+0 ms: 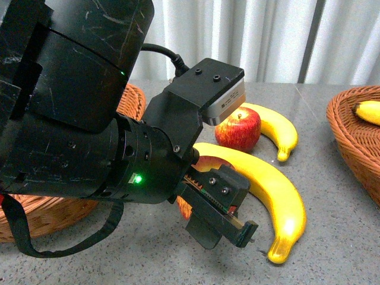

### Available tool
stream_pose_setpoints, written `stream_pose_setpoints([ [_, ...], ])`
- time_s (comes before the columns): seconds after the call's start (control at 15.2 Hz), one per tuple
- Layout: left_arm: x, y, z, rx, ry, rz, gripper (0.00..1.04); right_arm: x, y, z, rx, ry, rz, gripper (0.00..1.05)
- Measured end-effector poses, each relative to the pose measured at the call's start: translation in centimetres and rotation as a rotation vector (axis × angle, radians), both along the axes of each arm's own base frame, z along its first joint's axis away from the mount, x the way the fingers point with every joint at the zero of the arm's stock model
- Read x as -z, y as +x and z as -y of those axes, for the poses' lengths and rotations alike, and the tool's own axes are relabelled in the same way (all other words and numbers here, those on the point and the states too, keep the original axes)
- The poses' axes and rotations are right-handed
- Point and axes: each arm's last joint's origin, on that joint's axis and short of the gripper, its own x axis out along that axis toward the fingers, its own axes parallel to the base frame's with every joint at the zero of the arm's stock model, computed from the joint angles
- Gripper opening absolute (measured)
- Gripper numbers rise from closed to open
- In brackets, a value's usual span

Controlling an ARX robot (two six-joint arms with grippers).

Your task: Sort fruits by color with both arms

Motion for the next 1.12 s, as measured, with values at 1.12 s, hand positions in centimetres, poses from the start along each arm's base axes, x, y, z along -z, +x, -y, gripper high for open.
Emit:
stream_pose_setpoints([
  [1.12,-4.8,-0.3,-11.6,-0.768,-0.285,0.094,0.97,0.0,0.0,0.0,0.0,0.0,0.0,0.98],
])
